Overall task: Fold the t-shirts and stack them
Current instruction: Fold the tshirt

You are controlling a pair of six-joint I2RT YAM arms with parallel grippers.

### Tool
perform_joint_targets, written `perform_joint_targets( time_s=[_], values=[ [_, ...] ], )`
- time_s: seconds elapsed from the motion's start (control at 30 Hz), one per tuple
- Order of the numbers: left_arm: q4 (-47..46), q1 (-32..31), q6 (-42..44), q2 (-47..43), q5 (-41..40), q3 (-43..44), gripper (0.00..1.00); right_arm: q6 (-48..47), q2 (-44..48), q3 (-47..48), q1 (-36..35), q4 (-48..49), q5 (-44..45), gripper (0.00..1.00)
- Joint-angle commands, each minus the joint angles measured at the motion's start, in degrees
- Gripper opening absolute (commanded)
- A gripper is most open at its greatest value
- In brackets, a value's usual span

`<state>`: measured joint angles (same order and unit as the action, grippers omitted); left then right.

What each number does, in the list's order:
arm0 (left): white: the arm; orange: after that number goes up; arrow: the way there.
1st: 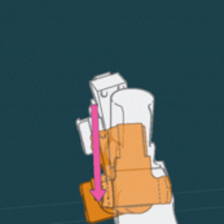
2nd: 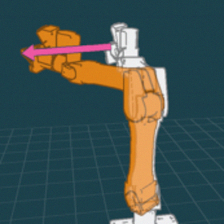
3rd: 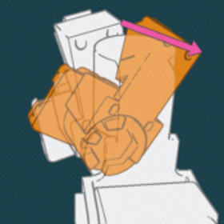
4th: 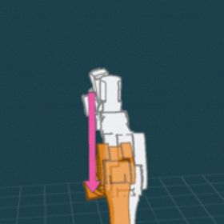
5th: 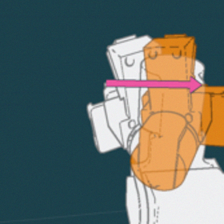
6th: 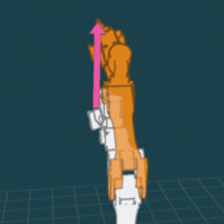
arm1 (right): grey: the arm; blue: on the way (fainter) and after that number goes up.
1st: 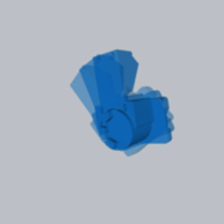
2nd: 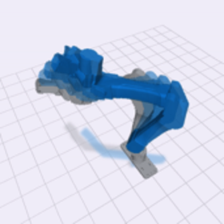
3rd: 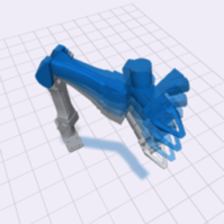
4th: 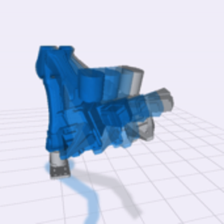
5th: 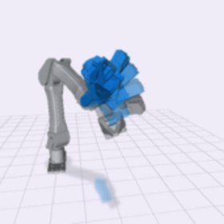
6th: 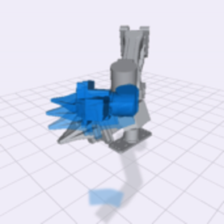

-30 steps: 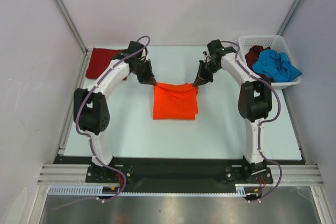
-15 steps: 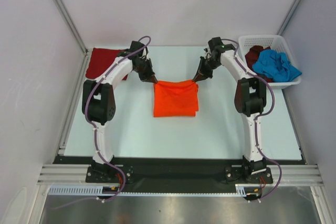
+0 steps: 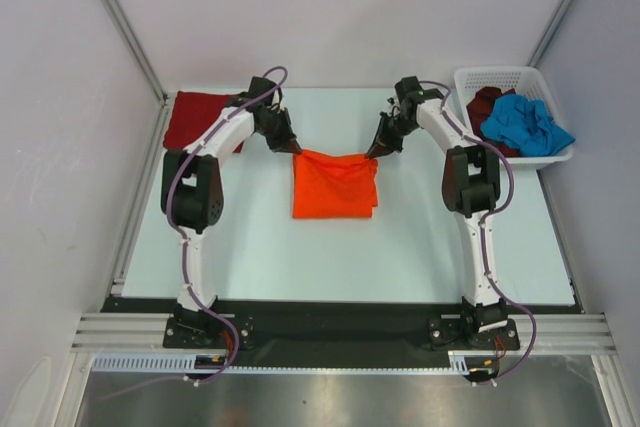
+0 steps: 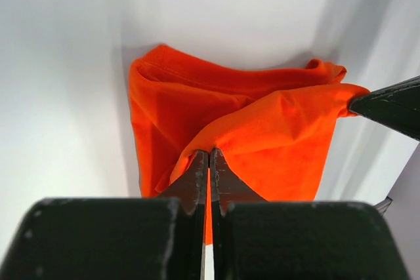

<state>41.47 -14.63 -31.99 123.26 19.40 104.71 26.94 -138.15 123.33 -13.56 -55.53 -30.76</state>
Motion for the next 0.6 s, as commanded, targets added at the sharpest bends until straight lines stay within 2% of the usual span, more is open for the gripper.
perform_joint_targets(
  time_s=[0.0,0.17,0.2,0.23,0.3,0.37,0.47,0.57],
  values=[
    [-2.62,1.01,-0.88,0.4,-1.29,2.35,0.0,0.75,-0.72,2.27,0.29,2.26,-1.75,0.02],
    [-2.89,1.62,-1.32,2.33,-2.08,2.78,0.0,1.19,-2.21,3.67,0.73,2.62,-1.93,0.06],
    [-2.8,1.8,-1.5,2.77,-2.17,2.96,0.0,1.36,-2.48,4.46,0.73,2.62,-2.45,0.13],
    [-2.54,1.98,-2.02,3.29,-2.35,3.57,0.04,1.28,-2.74,5.07,0.99,2.18,-2.46,0.19],
    [-2.27,2.24,-2.29,3.74,-3.74,3.93,0.21,0.66,-3.36,6.39,1.26,1.48,-2.28,0.34],
    [-2.19,2.24,-2.29,1.73,-5.59,4.19,0.38,0.22,-2.92,8.41,1.52,0.16,-1.93,0.41],
    [-3.07,2.33,-2.47,-2.4,-9.19,2.87,0.5,-0.92,-1.08,10.18,1.87,-1.86,0.35,0.48],
    [-3.68,1.98,-2.38,-8.37,-10.52,1.29,0.56,-3.03,3.22,9.57,1.96,-4.67,5.0,0.54]
  ],
)
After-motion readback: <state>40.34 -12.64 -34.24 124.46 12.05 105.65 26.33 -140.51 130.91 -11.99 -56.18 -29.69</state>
